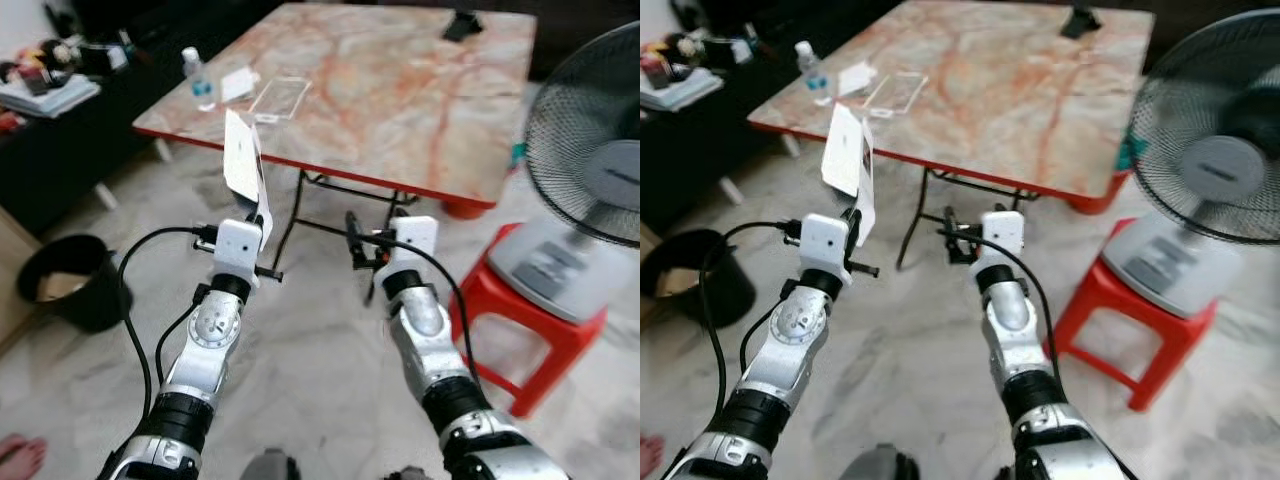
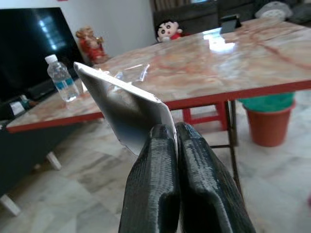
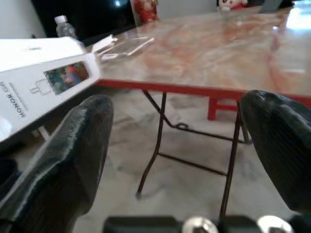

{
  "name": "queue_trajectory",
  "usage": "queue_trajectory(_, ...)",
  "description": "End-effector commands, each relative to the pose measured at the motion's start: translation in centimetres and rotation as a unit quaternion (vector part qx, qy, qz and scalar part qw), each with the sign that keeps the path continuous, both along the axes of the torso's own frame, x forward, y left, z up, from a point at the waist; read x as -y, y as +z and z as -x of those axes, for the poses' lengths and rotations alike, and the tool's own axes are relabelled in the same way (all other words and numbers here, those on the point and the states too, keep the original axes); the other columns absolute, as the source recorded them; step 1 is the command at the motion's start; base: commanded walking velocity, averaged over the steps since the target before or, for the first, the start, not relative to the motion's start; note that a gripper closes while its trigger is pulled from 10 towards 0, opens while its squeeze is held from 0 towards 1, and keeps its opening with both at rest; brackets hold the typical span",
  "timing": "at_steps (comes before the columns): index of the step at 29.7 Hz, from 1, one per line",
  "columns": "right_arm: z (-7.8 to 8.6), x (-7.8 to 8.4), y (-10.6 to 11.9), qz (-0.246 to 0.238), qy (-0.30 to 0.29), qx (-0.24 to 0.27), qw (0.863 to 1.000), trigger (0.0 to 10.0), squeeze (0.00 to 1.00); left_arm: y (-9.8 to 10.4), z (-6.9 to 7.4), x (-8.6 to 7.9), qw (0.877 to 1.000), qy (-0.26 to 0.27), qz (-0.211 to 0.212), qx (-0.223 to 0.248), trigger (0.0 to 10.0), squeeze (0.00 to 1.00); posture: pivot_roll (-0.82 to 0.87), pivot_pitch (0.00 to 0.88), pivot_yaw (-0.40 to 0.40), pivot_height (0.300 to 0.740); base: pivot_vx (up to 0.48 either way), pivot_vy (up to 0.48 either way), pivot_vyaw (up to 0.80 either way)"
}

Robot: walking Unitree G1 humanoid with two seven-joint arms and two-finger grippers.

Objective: Picking trash to rubbish bin

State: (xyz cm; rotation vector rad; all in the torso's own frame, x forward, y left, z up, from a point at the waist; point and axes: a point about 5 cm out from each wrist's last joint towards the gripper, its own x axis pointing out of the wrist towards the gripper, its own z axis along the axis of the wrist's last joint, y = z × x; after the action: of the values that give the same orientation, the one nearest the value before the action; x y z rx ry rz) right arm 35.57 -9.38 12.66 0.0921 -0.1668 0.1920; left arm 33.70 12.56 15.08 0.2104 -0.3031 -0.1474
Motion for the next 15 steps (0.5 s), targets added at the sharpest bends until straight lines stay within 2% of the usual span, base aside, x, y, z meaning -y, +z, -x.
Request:
queue_trajectory(1, 0.1, -1.2, 0.2, -0.003, 0.015, 0.002, 1.0, 10.0, 0.0, 0.1, 0.0, -0.6, 1.0, 0.008, -0.005, 0.003, 10.0, 0.0, 0.11, 0.145, 0.059, 0.728, -0.255, 0.0, 0.0)
queue_trajectory(6, 0.1, -1.1, 0.0, -0.002, 0.015, -0.002, 1.0, 10.0, 0.0, -0.2, 0.1, -0.7, 1.0, 0.009, -0.006, -0.002, 10.0, 0.0, 0.11, 0.147, 0.059, 0.728, -0.255, 0.0, 0.0)
queue_trajectory(8, 0.2, -0.9, -0.5, 0.0, 0.013, -0.013, 1.0, 10.0, 0.0, -0.9, 0.1, -1.2, 1.0, 0.022, -0.014, -0.014, 10.0, 0.0, 0.11, 0.147, 0.058, 0.728, 0.0, 0.0, 0.0)
queue_trajectory(10, 0.4, -0.7, -1.5, 0.002, 0.01, -0.032, 0.999, 10.0, 0.0, -2.3, 0.1, -2.1, 0.998, 0.044, -0.026, -0.041, 10.0, 0.0, 0.1, 0.148, 0.059, 0.728, 0.0, 0.0, 0.0)
queue_trajectory(11, 0.7, -0.4, -2.5, 0.01, 0.007, -0.053, 0.999, 10.0, 0.0, -3.7, 0.2, -3.1, 0.995, 0.065, -0.029, -0.074, 10.0, 0.0, 0.1, 0.145, 0.058, 0.728, 0.0, 0.0, 0.0)
queue_trajectory(14, 1.2, 0.2, -4.1, 0.008, -0.001, -0.09, 0.996, 10.0, 0.0, -5.6, 0.7, -4.4, 0.99, 0.081, -0.037, -0.114, 10.0, 0.0, 0.11, 0.144, 0.058, 0.728, 0.0, 0.0, 0.0)
queue_trajectory(15, 1.8, 0.8, -5.8, 0.021, -0.006, -0.123, 0.992, 10.0, 0.0, -7.4, 1.4, -5.7, 0.983, 0.094, -0.043, -0.152, 10.0, 0.0, 0.1, 0.143, 0.058, 0.728, 0.0, 0.0, 0.0)
